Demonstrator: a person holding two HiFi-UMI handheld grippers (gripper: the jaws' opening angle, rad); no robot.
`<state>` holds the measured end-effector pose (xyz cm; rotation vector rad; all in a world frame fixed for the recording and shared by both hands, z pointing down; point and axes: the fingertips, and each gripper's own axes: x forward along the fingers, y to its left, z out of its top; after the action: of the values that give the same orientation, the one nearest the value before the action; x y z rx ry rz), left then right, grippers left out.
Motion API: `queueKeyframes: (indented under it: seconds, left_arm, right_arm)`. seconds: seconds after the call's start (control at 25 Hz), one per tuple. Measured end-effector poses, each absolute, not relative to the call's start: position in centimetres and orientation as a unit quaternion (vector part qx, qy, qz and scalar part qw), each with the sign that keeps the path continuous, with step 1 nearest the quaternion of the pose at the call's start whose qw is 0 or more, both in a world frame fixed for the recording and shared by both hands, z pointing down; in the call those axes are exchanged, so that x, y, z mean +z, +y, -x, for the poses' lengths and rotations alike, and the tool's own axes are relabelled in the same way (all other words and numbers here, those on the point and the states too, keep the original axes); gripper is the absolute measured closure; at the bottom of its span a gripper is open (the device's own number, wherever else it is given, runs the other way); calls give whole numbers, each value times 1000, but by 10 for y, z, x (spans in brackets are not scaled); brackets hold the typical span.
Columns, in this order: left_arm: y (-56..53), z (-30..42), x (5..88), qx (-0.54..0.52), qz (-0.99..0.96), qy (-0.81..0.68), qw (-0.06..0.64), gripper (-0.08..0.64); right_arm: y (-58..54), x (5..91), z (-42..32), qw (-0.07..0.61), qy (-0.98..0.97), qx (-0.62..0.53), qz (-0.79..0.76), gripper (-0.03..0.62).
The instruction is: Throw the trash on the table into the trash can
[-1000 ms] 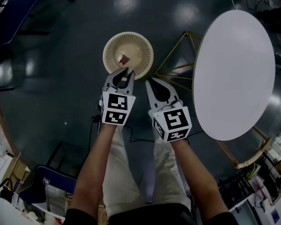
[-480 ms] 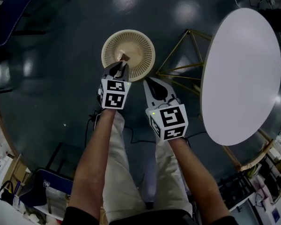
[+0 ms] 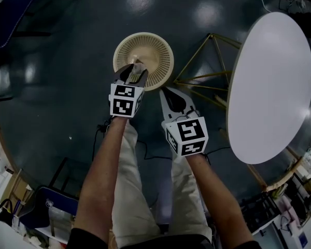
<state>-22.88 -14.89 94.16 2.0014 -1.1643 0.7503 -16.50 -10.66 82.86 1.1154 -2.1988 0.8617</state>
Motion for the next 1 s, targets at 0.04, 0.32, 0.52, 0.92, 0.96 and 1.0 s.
queueKeyframes:
  seconds: [0.04, 0.32, 0.52, 0.92, 0.96, 1.0]
  left_arm:
    - [-149, 229, 942, 288, -771, -449, 348, 344]
    - [-143, 229, 936, 300, -772, -448, 337, 378]
    - [-141, 227, 919, 308, -777, -445, 323, 447]
    - [-134, 223, 855, 297, -793, -435, 307, 545]
    - [-133, 223, 847, 295, -796, -432, 307, 545]
    - [-132, 223, 839, 294, -798, -430, 304, 545]
  right_arm:
    - [-106, 829, 166, 262, -813, 319, -412, 572]
    - [-104, 825, 164, 263, -814, 316, -411, 572]
    - [-112, 810, 160, 259, -815, 308, -416, 572]
    - [-116, 759, 161, 245, -822, 302, -417, 572]
    - [-116, 753, 161, 244, -822, 302, -417, 572]
    - [-116, 747, 161, 242, -822, 301, -417, 572]
